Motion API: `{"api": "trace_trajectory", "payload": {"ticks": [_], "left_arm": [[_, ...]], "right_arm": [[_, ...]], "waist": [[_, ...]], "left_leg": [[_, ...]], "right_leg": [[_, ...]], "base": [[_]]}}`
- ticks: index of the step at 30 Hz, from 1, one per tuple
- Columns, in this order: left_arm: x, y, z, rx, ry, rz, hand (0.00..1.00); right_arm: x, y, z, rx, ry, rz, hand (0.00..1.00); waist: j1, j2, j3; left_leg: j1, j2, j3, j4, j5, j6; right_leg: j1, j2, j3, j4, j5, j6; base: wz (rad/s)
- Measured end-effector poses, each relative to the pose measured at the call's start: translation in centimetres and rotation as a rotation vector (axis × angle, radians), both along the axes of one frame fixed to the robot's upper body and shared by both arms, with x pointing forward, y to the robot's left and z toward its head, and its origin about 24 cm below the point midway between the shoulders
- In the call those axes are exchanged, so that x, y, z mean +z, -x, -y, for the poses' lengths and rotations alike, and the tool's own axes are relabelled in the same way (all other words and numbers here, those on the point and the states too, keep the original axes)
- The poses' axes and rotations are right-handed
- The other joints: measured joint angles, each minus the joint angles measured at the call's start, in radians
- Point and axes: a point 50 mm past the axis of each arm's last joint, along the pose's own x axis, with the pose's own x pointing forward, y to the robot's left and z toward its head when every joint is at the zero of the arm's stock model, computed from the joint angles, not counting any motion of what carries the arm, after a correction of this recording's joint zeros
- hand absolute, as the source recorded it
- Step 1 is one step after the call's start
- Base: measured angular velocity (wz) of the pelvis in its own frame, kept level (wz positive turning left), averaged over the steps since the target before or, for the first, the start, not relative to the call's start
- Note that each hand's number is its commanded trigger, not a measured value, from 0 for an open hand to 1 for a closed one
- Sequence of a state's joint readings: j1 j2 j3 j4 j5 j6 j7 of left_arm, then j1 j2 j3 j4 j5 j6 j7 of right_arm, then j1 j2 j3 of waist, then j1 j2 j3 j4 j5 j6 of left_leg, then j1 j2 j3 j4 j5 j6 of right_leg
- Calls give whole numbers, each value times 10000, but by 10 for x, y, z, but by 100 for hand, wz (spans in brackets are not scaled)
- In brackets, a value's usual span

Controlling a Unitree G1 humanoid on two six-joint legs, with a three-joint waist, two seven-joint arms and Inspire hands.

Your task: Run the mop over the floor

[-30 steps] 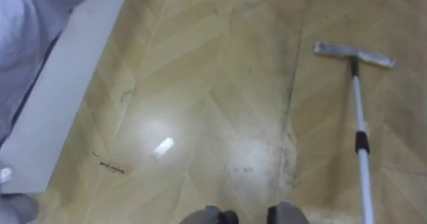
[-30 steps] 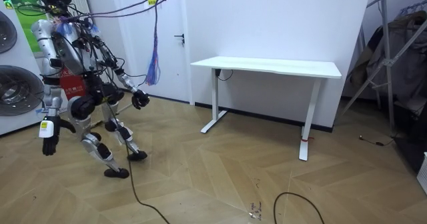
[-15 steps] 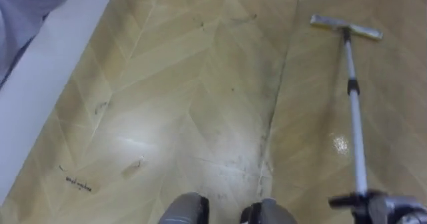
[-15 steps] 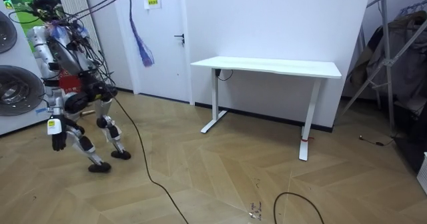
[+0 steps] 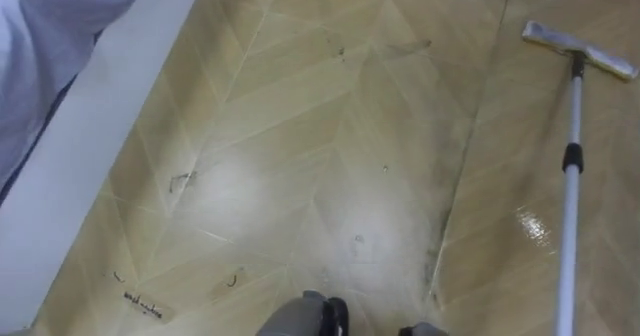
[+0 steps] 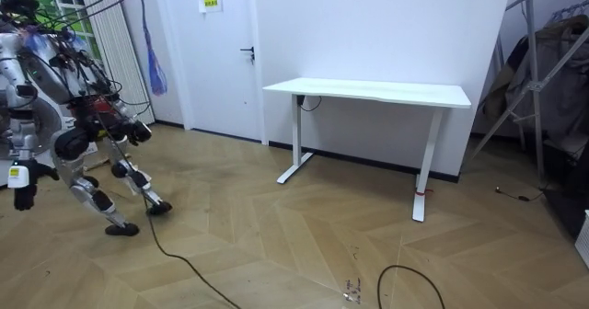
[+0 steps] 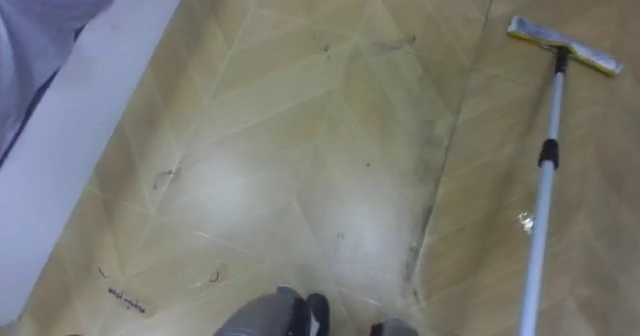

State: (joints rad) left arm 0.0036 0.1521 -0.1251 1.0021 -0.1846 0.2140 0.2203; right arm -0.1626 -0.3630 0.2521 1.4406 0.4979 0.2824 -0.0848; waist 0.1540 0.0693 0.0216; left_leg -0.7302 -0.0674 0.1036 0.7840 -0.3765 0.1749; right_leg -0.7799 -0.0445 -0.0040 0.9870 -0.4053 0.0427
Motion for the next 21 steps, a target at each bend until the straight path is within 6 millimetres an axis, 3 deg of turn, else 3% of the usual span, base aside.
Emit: {"api": "trace_trajectory", "payload": {"ticks": [1,3,4,5,6,7,10,13,14,15,16,17,18,19,20,21], "left_arm": [[-2,5,2,59,-22,-117,0],[-6,24,2,210,-51,-593,0],[-8,30,2,261,-45,-787,0],[-11,43,1,357,-55,-1273,0],[-12,49,1,393,-65,-1498,0],[-14,57,1,475,-47,-1863,0],[-15,62,2,568,-19,-2249,0],[-14,53,3,636,18,-2011,0],[-13,51,3,621,-37,-1915,0],[-13,50,3,628,-58,-1861,0],[-12,47,3,608,-116,-1728,0],[-11,44,3,600,-208,-1612,0],[-11,44,1,604,-281,-1574,0],[-10,43,-2,626,-405,-1460,0],[-9,43,-7,643,-537,-1415,0],[-8,43,-8,597,-627,-1412,0]], "right_arm": [[-5,14,-6,-46,9,-392,100],[-15,42,-21,176,-122,-1210,100],[-16,48,-24,234,-161,-1376,100],[-19,61,-30,257,-276,-1695,100],[-20,65,-32,281,-326,-1824,100],[-21,70,-35,421,-369,-2035,100],[-21,59,-36,396,-390,-1894,100],[-14,19,-30,444,-266,-1235,100],[-8,-5,-27,527,-152,-707,100],[-4,-18,-24,559,-80,-366,100],[5,-44,-18,550,88,379,100],[16,-70,-13,611,260,1167,100],[21,-83,-13,705,311,1552,100],[33,-107,-13,861,314,2351,100],[41,-123,-13,777,225,2913,100],[43,-126,-14,669,108,2936,100]], "waist": [[-123,70,-6],[-408,38,-25],[-463,47,-28],[-544,-46,-80],[-541,-2,-132],[-538,-7,-129],[-686,-163,-106],[-648,-322,-39],[-592,-467,40],[-588,-512,52],[-551,-630,91],[-361,-729,103],[-255,-793,102],[-135,-955,139],[-57,-1034,124],[3,-1116,146]], "left_leg": [[287,-22,-46,-251,-2,-5],[926,-165,-135,-577,-171,-127],[1095,-155,-182,-565,-297,-179],[1394,-127,-264,-529,-518,-305],[1552,-93,-283,-495,-610,-394],[1843,34,-321,-335,-879,-536],[2190,112,-586,78,-1352,-851],[1820,263,-632,1510,-1337,-1148],[1570,388,-631,2222,-1196,-1397],[1435,402,-645,2574,-1086,-1565],[1166,408,-726,3201,-815,-1823],[1008,478,-746,3553,-624,-1909],[980,546,-704,3560,-621,-1897],[875,552,-777,3159,-801,-1800],[675,588,-871,2375,-825,-1837],[587,615,-896,1919,-798,-1882]], "right_leg": [[-147,62,7,-970,123,-106],[-417,-85,-30,-2515,1001,-316],[-421,-75,-46,-2698,1290,-323],[-214,-53,-102,-2822,1636,-375],[-73,-14,-187,-2798,1720,-452],[232,78,-331,-2656,1823,-617],[452,91,-552,-1858,1106,-908],[485,149,-706,-1180,512,-1172],[482,181,-684,-876,312,-1258],[472,190,-672,-740,211,-1282],[470,207,-662,-529,82,-1273],[473,310,-591,-452,42,-1324],[476,383,-518,-477,71,-1342],[479,456,-401,-570,116,-1333],[507,471,-390,-728,194,-1342],[568,488,-396,-852,240,-1339]], "base": [[12],[22],[14],[0],[-7],[-13],[11],[13],[-4],[0],[-5],[-13],[-19],[-13],[-7],[-7]]}}
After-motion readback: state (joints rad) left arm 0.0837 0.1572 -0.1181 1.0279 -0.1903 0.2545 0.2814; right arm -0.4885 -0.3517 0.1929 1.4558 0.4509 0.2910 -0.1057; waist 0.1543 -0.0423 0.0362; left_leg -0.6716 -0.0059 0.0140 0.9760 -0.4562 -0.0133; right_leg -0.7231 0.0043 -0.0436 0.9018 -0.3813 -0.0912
